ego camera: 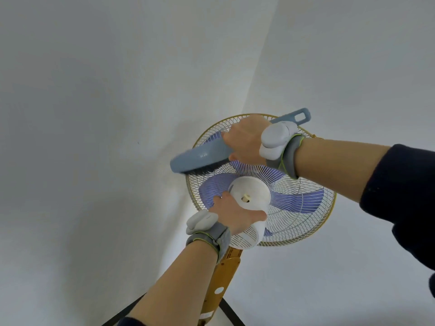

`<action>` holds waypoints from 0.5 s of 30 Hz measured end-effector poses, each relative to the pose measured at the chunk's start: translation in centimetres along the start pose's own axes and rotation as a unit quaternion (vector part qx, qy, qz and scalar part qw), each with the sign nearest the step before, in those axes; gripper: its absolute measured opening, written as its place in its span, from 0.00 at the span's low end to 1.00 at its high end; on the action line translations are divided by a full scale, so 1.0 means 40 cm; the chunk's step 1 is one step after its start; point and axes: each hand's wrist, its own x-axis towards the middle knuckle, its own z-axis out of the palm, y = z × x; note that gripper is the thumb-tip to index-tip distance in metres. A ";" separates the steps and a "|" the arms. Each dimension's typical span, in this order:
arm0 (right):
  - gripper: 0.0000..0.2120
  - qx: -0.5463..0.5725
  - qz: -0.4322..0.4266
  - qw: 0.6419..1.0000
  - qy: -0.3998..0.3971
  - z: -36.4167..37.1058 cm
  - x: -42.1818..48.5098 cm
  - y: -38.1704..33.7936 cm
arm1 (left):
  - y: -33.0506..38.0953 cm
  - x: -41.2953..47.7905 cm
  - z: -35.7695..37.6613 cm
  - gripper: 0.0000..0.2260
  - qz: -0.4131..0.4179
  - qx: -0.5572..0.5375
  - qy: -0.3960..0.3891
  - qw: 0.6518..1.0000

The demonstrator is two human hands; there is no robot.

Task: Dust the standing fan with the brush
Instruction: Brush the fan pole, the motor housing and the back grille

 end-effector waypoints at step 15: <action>0.17 -0.017 -0.004 1.000 0.022 -0.024 0.008 -0.064 | -0.007 -0.012 0.000 0.40 0.006 -0.015 0.013 1.000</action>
